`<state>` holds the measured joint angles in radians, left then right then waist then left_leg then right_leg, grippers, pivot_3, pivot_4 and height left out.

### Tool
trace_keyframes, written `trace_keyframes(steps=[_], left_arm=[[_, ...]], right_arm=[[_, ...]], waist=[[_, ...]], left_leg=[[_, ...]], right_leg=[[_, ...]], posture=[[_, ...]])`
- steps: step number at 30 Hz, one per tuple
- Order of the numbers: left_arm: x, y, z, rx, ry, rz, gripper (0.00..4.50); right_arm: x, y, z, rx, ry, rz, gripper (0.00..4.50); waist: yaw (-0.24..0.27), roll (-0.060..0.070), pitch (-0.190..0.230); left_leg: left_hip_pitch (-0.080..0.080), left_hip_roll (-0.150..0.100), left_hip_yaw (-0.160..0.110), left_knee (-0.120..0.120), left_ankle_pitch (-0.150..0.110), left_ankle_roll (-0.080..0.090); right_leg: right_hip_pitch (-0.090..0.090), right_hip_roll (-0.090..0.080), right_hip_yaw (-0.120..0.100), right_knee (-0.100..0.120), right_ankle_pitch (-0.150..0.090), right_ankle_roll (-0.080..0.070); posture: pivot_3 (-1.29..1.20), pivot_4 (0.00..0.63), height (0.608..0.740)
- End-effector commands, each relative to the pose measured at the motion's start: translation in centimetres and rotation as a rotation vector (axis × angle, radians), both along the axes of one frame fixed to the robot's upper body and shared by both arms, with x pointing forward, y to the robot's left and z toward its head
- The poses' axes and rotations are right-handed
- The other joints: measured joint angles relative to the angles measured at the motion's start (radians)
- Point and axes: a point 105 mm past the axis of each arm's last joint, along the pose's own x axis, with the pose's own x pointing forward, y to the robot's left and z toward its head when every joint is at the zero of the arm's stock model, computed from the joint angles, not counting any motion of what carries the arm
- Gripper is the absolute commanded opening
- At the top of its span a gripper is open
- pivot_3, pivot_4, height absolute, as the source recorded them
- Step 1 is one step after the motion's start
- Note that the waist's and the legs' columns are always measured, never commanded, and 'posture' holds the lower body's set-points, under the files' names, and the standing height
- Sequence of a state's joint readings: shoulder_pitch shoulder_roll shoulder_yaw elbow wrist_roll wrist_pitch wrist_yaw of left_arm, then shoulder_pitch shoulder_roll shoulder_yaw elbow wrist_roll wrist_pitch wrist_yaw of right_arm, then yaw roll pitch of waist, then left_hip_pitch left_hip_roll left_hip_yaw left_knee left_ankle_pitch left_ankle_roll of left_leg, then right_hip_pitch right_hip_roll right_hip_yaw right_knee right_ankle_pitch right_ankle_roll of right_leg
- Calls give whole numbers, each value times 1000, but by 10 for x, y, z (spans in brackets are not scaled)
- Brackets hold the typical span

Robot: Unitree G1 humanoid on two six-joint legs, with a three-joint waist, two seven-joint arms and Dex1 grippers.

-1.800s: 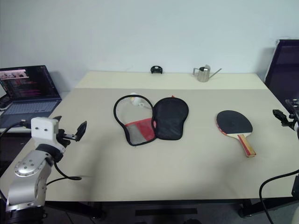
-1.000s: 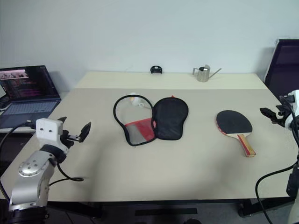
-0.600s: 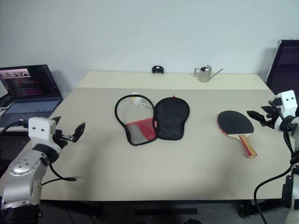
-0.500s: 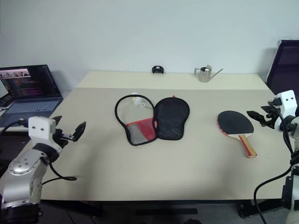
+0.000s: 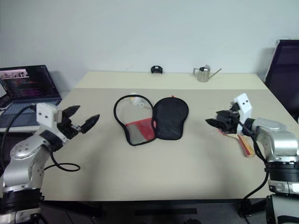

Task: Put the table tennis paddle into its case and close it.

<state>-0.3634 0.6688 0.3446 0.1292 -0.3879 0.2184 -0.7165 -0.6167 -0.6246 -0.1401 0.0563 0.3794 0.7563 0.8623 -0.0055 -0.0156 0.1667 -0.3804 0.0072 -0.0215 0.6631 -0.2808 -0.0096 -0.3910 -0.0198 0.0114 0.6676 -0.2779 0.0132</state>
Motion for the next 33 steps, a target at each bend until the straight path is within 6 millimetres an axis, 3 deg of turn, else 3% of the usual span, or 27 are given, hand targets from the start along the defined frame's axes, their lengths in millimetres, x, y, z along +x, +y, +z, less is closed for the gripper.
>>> trace_keyframes(steps=[1, 3, 9, 20, 33], left_arm=[[4, -15, 18, 21, -27, -111, 4500], [6, -20, 19, 34, -14, -151, 4500], [8, -33, 20, 54, 4, -245, 4500], [1, -48, 29, 57, 69, -402, 4500], [4, -55, 34, 77, 55, -435, 4500]], right_arm=[[0, 41, 0, 55, -10, 62, 4253], [5, 54, -5, 65, 1, 56, 4466], [30, 83, -30, 53, 37, -27, 4466], [66, 100, -65, -24, 52, -227, 4466], [62, 141, -76, -94, 27, -154, 4466]], waist=[[-1, 0, 0], [-2, 0, 0], [-7, -1, 0], [-27, -1, 0], [-29, -1, 0]], left_leg=[[0, 0, 0, 0, 0, 0], [0, 0, 0, 1, 0, 0], [-5, -1, 5, 2, 0, 0], [-6, 0, 6, 2, 1, -1], [-6, 0, 6, 2, 1, -1]], right_leg=[[0, 0, 0, 1, 0, 0], [-1, 0, 0, 3, 0, 0], [-13, 0, 5, 11, 0, 0], [-15, 1, 6, 13, 0, -1], [-15, 1, 6, 13, 0, -1]], posture=[[0, 150, 740], [0, 150, 740], [0, 150, 740], [0, 150, 740], [0, 150, 740]])
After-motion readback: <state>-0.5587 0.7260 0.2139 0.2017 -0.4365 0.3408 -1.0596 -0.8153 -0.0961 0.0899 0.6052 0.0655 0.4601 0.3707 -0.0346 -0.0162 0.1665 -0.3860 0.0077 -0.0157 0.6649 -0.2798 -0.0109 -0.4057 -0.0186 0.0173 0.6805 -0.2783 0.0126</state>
